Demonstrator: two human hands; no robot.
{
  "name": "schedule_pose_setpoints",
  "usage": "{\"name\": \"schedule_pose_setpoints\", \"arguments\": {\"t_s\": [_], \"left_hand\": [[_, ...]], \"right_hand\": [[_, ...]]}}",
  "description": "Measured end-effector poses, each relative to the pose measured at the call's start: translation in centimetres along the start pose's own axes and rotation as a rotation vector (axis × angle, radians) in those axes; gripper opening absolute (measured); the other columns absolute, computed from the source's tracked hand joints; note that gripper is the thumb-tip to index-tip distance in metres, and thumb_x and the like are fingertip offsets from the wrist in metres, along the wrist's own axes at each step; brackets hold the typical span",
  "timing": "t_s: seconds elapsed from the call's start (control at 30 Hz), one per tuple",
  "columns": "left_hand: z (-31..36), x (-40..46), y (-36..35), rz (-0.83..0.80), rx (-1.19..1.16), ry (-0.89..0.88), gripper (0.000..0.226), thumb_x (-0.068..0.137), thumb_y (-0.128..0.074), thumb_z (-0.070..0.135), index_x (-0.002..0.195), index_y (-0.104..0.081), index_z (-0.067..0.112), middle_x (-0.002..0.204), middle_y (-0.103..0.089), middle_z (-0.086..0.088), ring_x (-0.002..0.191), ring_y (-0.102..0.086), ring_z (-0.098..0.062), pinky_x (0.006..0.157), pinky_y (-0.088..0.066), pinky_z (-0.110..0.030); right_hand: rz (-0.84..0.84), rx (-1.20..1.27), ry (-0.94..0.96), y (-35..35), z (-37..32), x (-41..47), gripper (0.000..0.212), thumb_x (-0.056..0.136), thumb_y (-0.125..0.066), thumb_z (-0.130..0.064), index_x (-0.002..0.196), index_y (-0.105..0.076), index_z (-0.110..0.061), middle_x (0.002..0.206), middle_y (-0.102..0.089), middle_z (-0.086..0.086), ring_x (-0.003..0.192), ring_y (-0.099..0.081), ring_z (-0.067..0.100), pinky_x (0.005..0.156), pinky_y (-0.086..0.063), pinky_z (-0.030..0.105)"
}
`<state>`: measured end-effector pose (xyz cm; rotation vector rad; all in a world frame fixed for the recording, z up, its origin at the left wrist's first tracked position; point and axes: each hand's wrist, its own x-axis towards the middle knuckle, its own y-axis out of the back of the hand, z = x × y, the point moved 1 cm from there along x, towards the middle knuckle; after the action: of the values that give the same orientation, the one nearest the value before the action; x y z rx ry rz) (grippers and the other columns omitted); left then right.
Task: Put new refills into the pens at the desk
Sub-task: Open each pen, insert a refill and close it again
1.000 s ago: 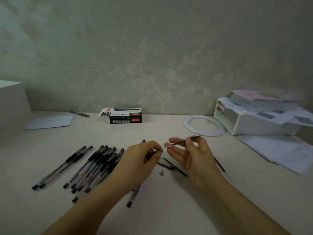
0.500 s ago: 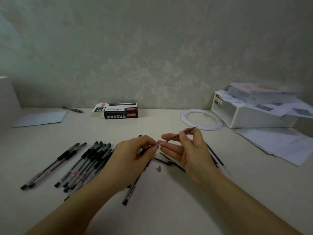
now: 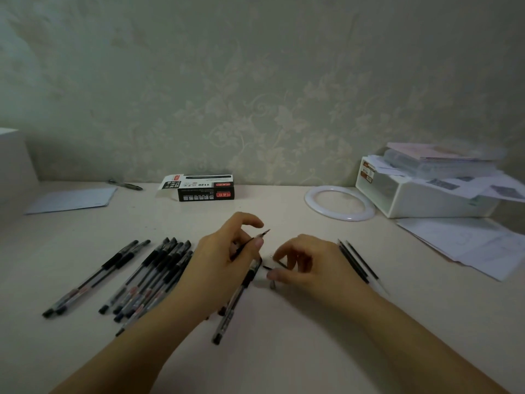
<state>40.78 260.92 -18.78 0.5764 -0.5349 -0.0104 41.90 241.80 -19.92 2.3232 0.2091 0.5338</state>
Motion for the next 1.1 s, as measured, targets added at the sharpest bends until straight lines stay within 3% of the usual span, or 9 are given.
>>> {"name": "schedule_pose_setpoints", "arguments": {"t_s": [0.07,0.13,0.27,0.37,0.5,0.7,0.97,1.1], "left_hand": [[-0.1,0.0,0.1,-0.002,0.015,0.010,0.014,0.092,-0.057,0.029,0.098,-0.056,0.041,0.077,-0.066,0.017,0.066,-0.061,-0.007,0.062,-0.048,-0.014],[-0.3,0.0,0.1,-0.021,0.032,0.015,0.013,0.093,-0.057,0.027,0.094,-0.058,0.040,0.077,-0.065,0.016,0.067,-0.060,-0.007,0.065,-0.049,-0.016],[-0.7,-0.1,0.2,-0.051,0.109,0.007,0.011,0.093,-0.058,0.026,0.092,-0.061,0.036,0.066,-0.061,0.016,0.060,-0.054,0.002,0.058,-0.041,-0.009],[-0.9,-0.1,0.1,-0.080,0.181,-0.006,0.009,0.093,-0.058,0.028,0.093,-0.062,0.035,0.064,-0.057,0.017,0.065,-0.054,0.005,0.060,-0.040,-0.007],[-0.9,-0.2,-0.1,-0.104,0.216,-0.024,0.009,0.092,-0.057,0.030,0.092,-0.061,0.038,0.070,-0.060,0.014,0.068,-0.056,0.003,0.059,-0.040,-0.008],[-0.8,-0.2,-0.2,-0.129,0.182,-0.063,0.010,0.091,-0.059,0.028,0.089,-0.062,0.037,0.067,-0.062,0.015,0.060,-0.057,-0.001,0.056,-0.039,-0.008],[-1.0,0.0,0.1,-0.141,0.212,-0.043,0.007,0.091,-0.059,0.031,0.091,-0.063,0.037,0.073,-0.066,0.014,0.071,-0.059,0.002,0.061,-0.041,-0.007],[-0.6,-0.3,-0.1,-0.169,0.214,-0.090,0.008,0.090,-0.061,0.029,0.090,-0.064,0.036,0.072,-0.066,0.017,0.072,-0.060,0.003,0.062,-0.040,-0.005]], "right_hand": [[-0.091,-0.126,0.030,-0.5,-0.1,-0.2,0.037,0.068,-0.075,-0.061,0.091,-0.070,-0.032,0.081,-0.059,-0.011,0.075,-0.054,0.003,0.065,-0.042,0.015],[-0.123,-0.167,0.060,-1.0,-0.1,-0.2,0.024,0.077,-0.077,-0.049,0.089,-0.071,-0.030,0.081,-0.058,-0.010,0.075,-0.054,0.003,0.067,-0.042,0.013],[-0.103,-0.173,0.081,-1.2,-0.1,-0.3,0.010,0.086,-0.073,-0.033,0.087,-0.070,-0.023,0.079,-0.061,-0.011,0.072,-0.054,0.002,0.068,-0.040,0.011],[0.048,0.071,-0.008,-0.9,-0.1,-0.2,0.004,0.087,-0.072,-0.021,0.084,-0.070,-0.022,0.075,-0.069,-0.009,0.070,-0.063,0.003,0.066,-0.047,0.012],[0.166,0.495,-0.146,-0.6,0.1,0.2,0.010,0.087,-0.070,-0.005,0.087,-0.072,-0.015,0.075,-0.073,0.003,0.066,-0.069,0.011,0.062,-0.053,0.016],[0.061,0.580,-0.108,-1.4,-0.1,0.0,0.011,0.086,-0.072,-0.005,0.088,-0.074,-0.016,0.079,-0.074,0.007,0.072,-0.071,0.015,0.068,-0.056,0.022],[0.102,0.586,-0.106,-0.8,0.0,0.1,0.015,0.085,-0.072,-0.004,0.085,-0.074,-0.019,0.075,-0.073,0.003,0.069,-0.071,0.014,0.066,-0.054,0.020],[0.029,0.597,-0.054,-1.2,-0.2,0.0,0.015,0.086,-0.073,-0.005,0.087,-0.074,-0.020,0.078,-0.074,0.005,0.074,-0.071,0.017,0.069,-0.055,0.022]]}}
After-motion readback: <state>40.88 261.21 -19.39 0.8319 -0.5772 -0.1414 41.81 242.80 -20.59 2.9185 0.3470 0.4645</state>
